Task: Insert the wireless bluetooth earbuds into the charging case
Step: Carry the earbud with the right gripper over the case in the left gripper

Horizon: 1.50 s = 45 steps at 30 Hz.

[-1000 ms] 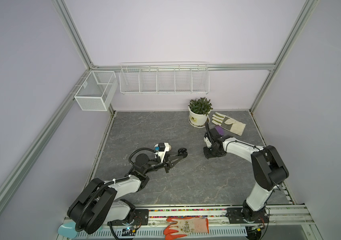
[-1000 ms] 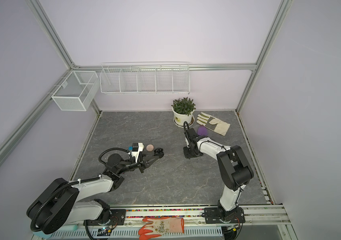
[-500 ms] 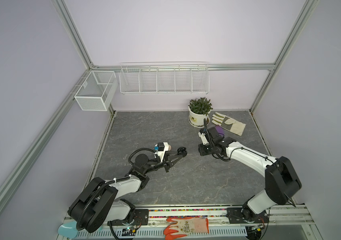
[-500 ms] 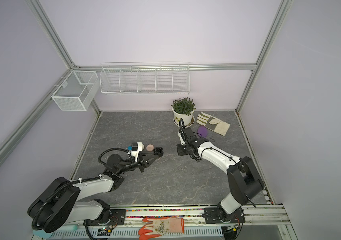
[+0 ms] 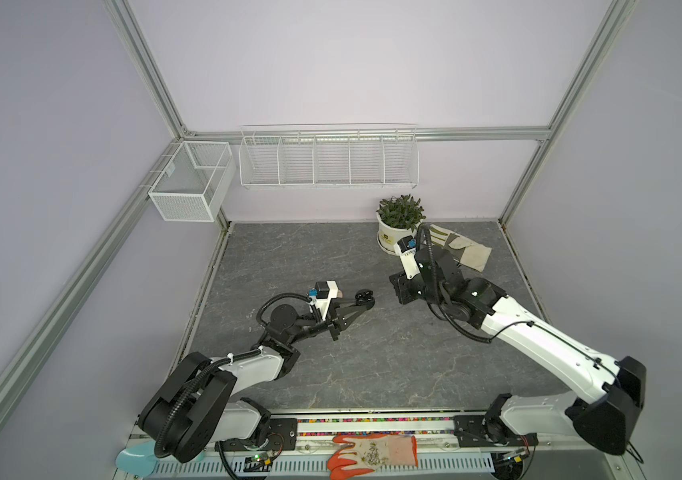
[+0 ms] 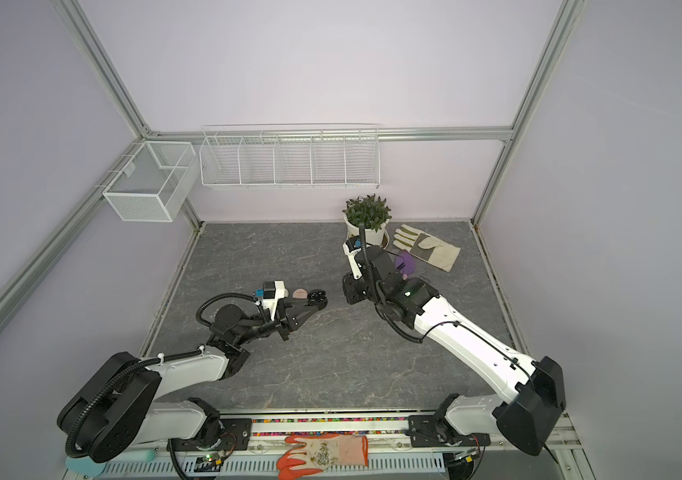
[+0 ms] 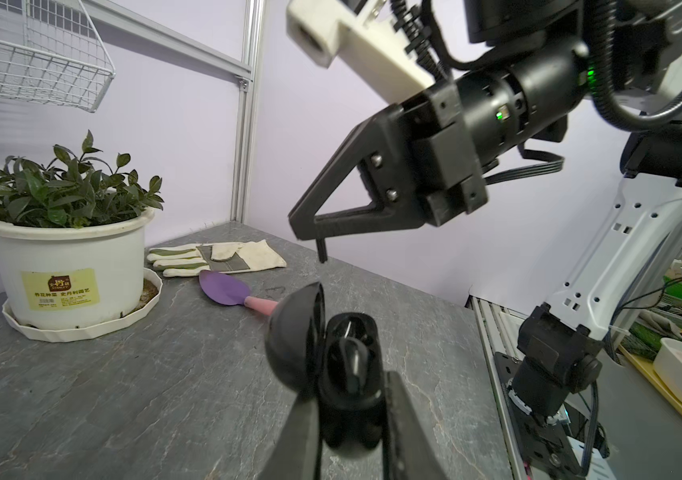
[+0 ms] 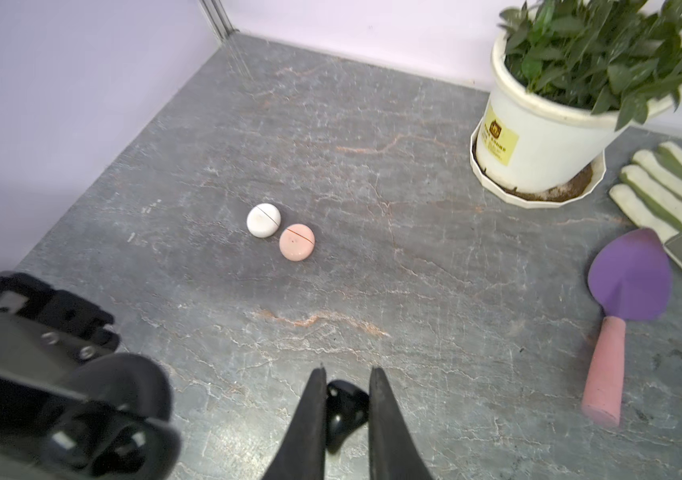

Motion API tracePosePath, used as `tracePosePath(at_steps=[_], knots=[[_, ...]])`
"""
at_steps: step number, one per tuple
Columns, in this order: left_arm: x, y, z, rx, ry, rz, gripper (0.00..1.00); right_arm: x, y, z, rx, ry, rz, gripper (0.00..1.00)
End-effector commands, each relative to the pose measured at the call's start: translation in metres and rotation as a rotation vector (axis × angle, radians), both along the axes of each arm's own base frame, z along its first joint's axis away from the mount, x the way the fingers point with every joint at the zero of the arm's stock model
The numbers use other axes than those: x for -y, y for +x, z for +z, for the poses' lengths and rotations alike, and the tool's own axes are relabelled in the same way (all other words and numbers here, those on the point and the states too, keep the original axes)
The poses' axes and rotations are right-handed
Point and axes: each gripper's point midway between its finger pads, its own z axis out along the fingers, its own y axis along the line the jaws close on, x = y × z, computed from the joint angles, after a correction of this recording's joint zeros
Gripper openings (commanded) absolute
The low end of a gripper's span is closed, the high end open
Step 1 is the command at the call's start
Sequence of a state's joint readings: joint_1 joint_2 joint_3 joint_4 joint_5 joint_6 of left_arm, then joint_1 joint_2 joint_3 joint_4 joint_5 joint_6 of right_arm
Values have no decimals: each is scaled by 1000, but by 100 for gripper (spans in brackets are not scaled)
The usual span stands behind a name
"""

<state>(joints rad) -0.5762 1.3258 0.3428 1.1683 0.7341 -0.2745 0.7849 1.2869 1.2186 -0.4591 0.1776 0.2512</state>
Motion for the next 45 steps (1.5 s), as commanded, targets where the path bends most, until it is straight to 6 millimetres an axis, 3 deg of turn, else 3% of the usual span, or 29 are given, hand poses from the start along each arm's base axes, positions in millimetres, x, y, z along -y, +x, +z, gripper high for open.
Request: tracePosePath(at_steps=[1, 8, 14, 26, 45], knots=[[2, 1, 18, 62, -20, -12, 0, -1, -9, 32, 113, 15, 12, 16], [3, 1, 23, 75, -30, -18, 0, -35, -34, 53, 166, 114, 67, 16], [2, 0, 23, 76, -31, -17, 0, -59, -42, 48, 152, 130, 89, 16], [1, 0, 21, 76, -36, -10, 0, -57, -41, 26, 89, 127, 27, 14], [-1, -2, 23, 88, -38, -8, 0, -68, -42, 17, 120, 106, 30, 14]])
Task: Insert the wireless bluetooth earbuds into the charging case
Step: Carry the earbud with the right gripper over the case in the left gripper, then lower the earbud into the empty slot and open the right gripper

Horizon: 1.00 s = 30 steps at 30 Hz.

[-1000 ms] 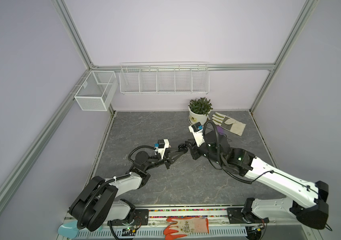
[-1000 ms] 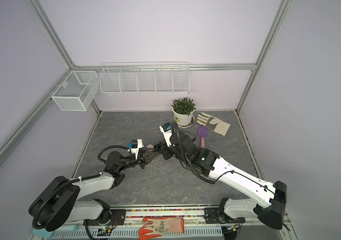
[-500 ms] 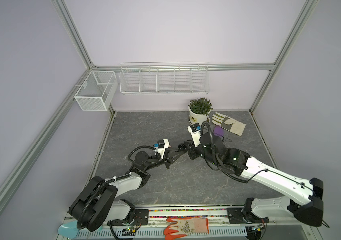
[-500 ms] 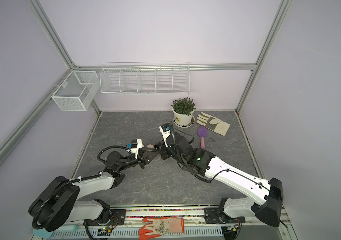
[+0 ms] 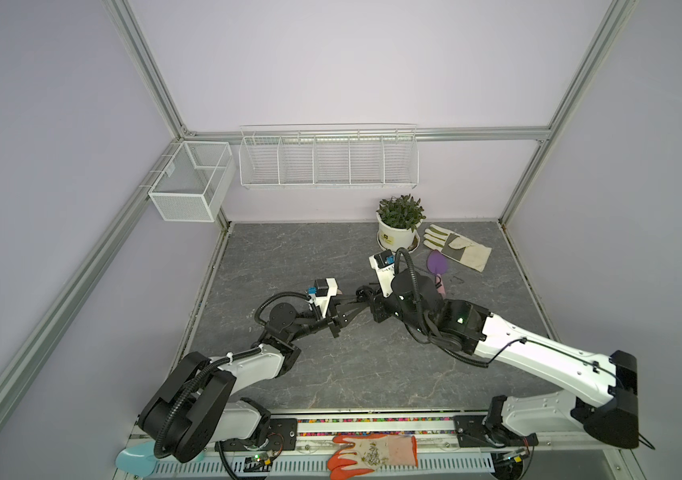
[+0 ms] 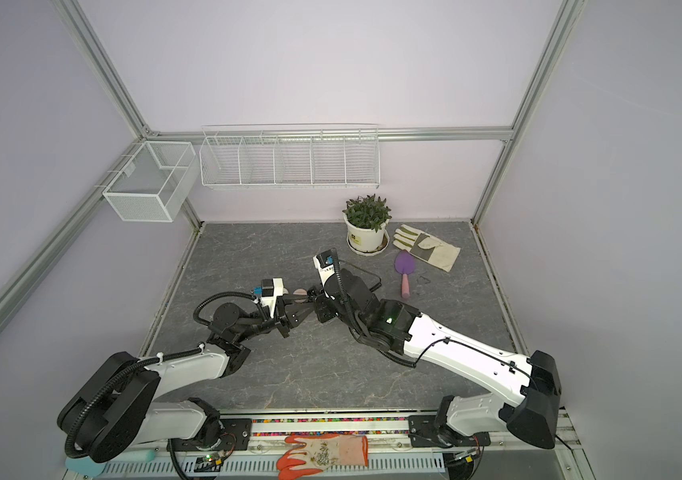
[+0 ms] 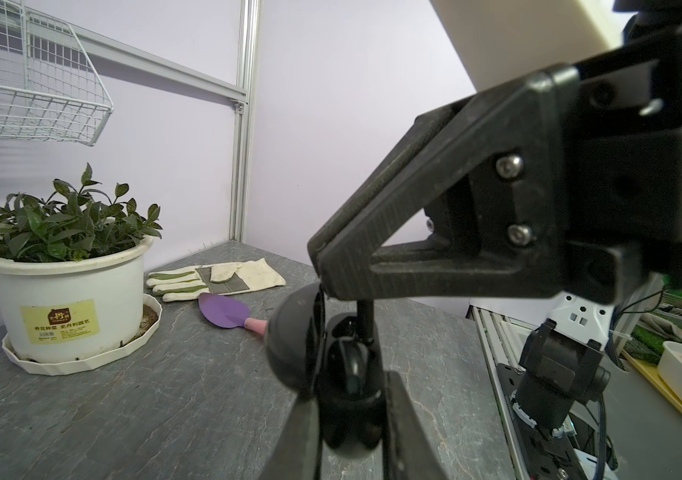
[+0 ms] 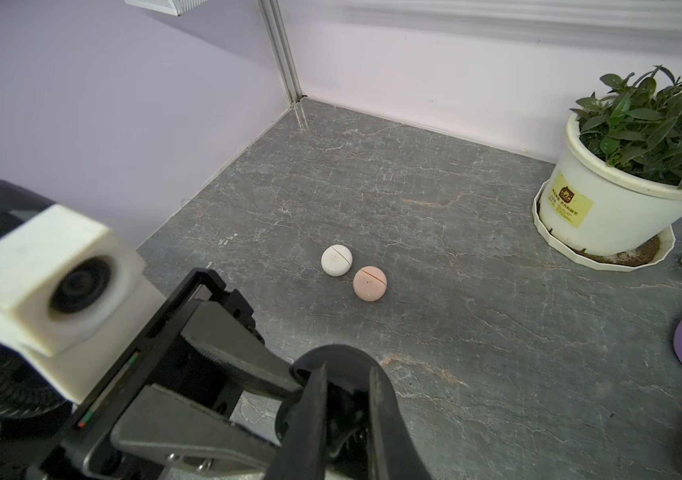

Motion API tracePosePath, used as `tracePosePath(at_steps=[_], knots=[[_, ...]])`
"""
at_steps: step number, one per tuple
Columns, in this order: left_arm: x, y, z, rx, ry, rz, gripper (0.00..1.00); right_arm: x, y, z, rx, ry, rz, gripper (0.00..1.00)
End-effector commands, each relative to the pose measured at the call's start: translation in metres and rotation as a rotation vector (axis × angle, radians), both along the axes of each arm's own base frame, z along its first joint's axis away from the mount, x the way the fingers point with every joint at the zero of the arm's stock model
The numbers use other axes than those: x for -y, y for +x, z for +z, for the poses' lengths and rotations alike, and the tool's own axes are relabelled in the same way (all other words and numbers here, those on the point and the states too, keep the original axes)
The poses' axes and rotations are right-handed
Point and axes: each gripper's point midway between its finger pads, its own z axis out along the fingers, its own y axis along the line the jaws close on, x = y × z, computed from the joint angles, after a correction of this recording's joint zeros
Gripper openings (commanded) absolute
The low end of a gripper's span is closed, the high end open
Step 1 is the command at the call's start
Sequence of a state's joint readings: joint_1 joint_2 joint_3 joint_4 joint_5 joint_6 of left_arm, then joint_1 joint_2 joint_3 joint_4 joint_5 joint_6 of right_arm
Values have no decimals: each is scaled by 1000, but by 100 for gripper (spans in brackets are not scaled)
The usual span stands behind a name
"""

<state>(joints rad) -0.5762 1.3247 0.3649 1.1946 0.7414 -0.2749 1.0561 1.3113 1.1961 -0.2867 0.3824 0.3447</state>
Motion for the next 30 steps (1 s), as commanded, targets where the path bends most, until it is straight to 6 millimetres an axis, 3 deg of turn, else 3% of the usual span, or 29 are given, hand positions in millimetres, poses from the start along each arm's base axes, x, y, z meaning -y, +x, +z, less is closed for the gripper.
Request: tracePosePath(at_steps=[1, 19, 30], knots=[[-2, -2, 8, 45, -11, 0, 0, -1, 1, -4, 7, 9, -19, 14], [-3, -3, 9, 52, -12, 3, 0, -2, 0, -18, -31, -21, -37, 16], [-4, -5, 11, 56, -12, 2, 0, -4, 2, -18, -41, -42, -48, 26]])
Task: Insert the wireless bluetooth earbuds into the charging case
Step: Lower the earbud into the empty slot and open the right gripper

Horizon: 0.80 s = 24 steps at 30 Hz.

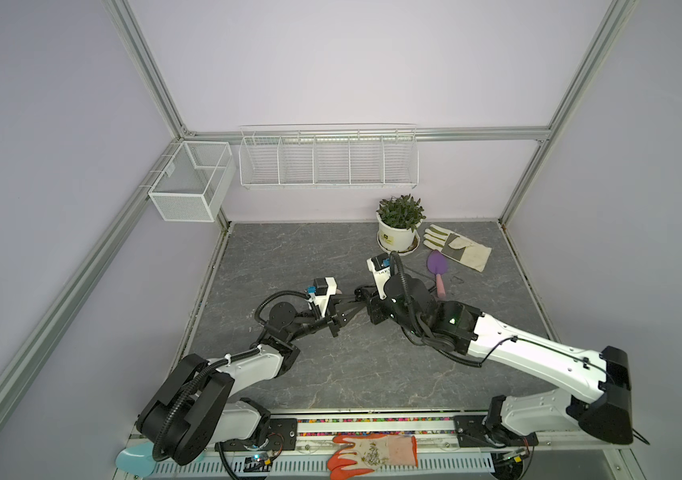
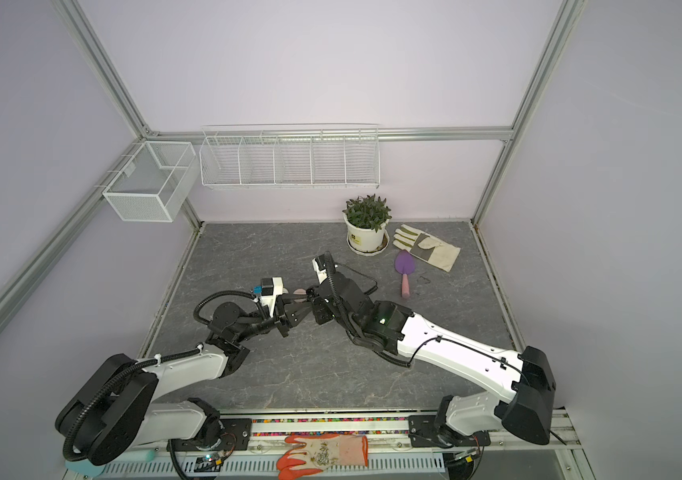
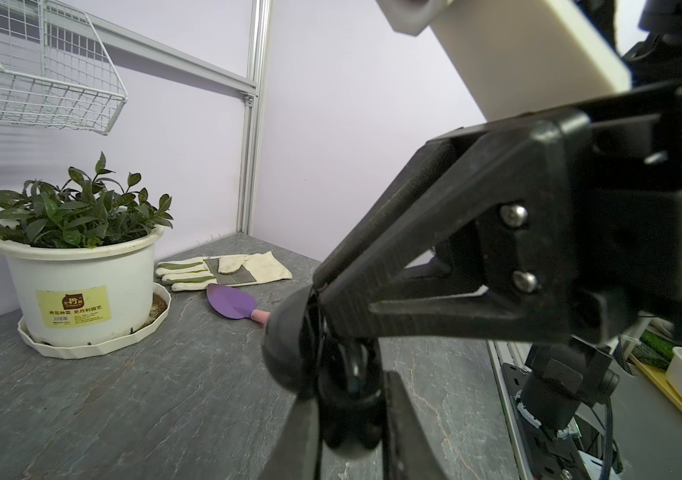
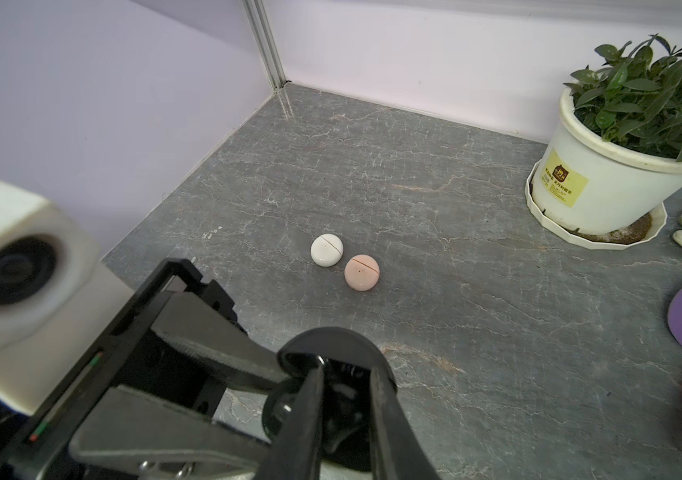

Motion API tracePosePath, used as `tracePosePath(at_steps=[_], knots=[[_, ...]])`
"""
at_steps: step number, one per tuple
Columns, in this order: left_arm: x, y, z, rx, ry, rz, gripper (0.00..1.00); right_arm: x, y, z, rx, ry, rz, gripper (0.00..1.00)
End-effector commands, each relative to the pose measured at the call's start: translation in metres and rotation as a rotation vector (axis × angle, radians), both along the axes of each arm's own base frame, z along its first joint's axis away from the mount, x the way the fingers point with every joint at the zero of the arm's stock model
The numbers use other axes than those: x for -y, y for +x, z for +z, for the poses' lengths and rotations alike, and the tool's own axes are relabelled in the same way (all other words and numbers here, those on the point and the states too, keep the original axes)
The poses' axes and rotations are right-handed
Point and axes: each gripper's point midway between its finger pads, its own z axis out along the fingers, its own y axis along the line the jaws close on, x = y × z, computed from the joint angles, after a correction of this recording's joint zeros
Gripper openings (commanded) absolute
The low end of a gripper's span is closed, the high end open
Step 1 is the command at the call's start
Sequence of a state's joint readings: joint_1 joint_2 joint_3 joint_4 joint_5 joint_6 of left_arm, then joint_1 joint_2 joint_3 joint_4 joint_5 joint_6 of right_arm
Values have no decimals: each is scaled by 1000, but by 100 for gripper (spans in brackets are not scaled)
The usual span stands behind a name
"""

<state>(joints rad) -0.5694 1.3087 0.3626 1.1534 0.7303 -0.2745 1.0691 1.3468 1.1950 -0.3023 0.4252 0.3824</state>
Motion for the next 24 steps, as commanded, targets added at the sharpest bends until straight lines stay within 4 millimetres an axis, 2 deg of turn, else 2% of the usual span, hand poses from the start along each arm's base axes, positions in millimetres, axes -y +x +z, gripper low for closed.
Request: tracePosePath(at_steps=[1, 8, 12, 16, 24], knots=[[-2, -8, 15, 80, -25, -17, 0, -2, 0, 0, -11, -12, -8, 27], [-3, -10, 14, 75, -25, -15, 0, 7, -1, 28, 38, -7, -2, 39], [-5, -12, 11, 70, -22, -12, 0, 16, -2, 46, 53, 5, 44, 49], [-5, -13, 11, 69, -15, -15, 0, 25, -2, 56, 18, 20, 114, 55], [-2, -17, 11, 67, -8, -49, 0, 30, -2, 41, -142, -3, 256, 62]])
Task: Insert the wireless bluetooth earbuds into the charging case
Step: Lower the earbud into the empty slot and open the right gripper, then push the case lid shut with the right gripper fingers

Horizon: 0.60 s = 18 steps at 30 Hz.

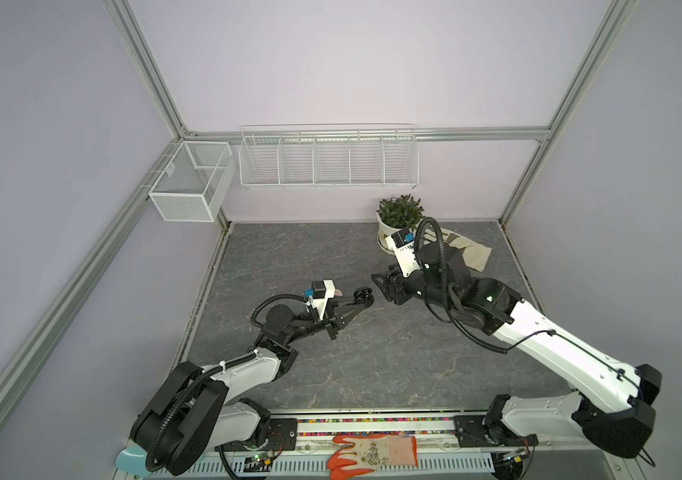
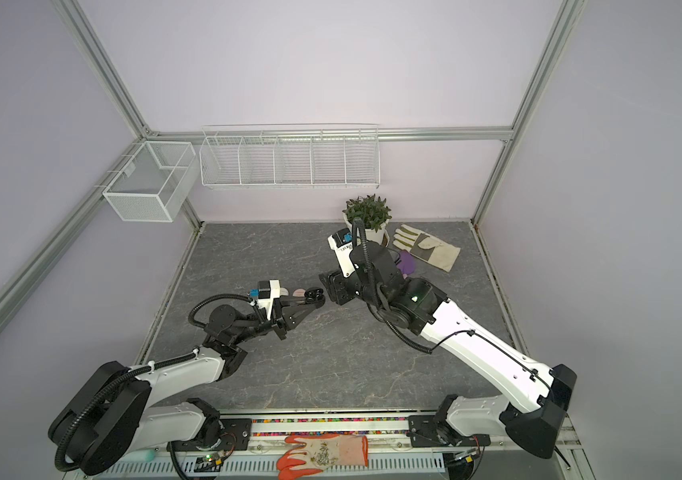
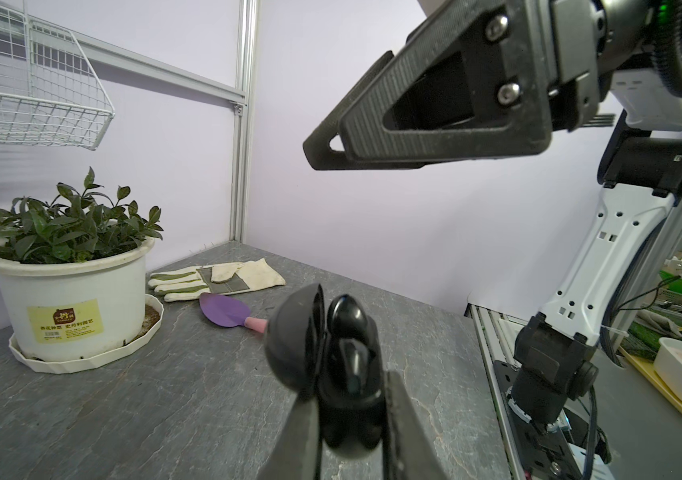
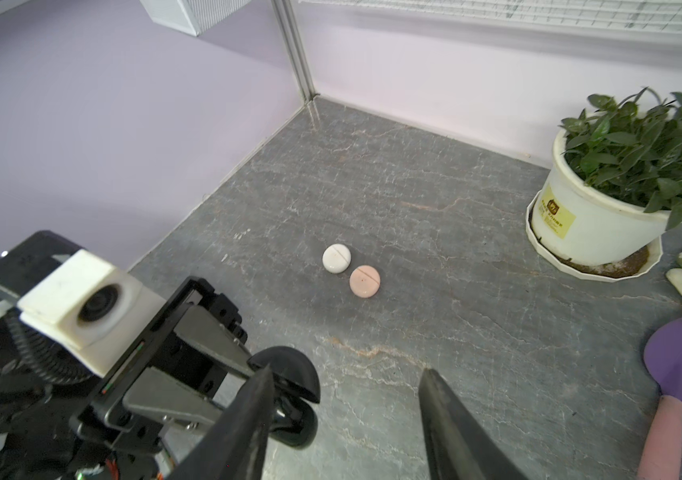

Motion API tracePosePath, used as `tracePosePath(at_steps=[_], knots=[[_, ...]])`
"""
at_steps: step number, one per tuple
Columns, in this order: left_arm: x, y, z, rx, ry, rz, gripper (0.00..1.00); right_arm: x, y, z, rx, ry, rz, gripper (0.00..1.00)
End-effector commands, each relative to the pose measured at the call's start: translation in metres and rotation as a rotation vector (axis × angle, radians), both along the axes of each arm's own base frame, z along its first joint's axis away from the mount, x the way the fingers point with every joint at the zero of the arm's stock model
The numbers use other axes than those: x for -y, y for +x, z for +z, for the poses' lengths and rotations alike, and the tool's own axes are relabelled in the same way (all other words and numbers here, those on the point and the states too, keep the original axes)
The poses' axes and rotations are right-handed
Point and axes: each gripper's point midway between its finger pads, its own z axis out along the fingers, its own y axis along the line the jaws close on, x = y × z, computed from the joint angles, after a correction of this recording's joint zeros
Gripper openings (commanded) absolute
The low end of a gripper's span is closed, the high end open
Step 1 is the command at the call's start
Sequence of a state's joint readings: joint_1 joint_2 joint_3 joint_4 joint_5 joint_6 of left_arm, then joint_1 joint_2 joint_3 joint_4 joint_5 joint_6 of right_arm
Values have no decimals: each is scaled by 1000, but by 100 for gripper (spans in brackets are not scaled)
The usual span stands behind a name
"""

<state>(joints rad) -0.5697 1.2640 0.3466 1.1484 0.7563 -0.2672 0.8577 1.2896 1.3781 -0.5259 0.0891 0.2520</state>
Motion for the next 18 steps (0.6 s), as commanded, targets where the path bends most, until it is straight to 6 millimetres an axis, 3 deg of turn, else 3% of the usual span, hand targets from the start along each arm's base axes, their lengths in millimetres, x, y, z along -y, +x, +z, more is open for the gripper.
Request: tracePosePath(at_steps=[1, 7, 18], knots=[[1, -5, 4, 39, 2, -23, 0, -5, -14, -12, -99, -41, 124, 63], [3, -5, 5, 47, 6, -38, 0, -6, -13, -16, -97, -83, 150, 69], [3, -8, 6, 55, 12, -48, 0, -13, -4, -36, -134, -135, 140, 70]])
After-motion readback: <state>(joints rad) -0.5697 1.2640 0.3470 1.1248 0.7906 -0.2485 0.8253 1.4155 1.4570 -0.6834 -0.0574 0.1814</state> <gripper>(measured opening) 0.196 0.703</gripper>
